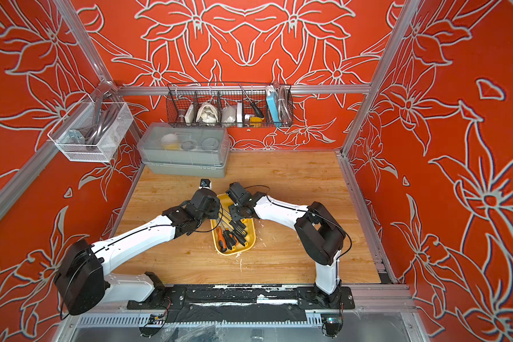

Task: Take out the screwdriver from the storage box
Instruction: Pick up the screwdriver from the storage box.

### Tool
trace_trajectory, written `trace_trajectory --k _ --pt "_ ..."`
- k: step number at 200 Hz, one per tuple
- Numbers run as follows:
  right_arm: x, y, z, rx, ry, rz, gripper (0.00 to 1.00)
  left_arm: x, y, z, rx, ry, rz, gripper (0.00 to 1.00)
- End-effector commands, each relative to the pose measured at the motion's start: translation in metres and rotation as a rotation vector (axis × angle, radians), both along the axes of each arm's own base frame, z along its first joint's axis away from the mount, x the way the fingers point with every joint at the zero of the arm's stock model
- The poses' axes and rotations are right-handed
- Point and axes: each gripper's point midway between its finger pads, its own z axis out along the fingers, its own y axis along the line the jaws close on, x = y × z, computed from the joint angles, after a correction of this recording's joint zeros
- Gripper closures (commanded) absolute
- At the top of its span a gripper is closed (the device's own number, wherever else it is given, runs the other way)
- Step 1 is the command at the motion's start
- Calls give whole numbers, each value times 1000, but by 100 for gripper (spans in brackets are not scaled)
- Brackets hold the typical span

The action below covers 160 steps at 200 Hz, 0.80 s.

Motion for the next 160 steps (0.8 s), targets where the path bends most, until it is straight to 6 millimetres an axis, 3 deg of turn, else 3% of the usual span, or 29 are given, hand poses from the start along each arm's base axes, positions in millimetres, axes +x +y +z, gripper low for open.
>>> trace_trajectory --k 1,68,123,160 --pt "-14 -41 -44 -199 104 -7 68 9 1 22 -28 -88 20 100" --pt "-29 -55 -42 -272 129 79 63 9 1 19 -22 -79 22 100" --pt "-30 -60 -47 -314 142 105 84 9 2 18 -19 -79 28 100" --pt "-26 -56 -35 -294 112 111 100 10 2 19 -20 -79 29 100"
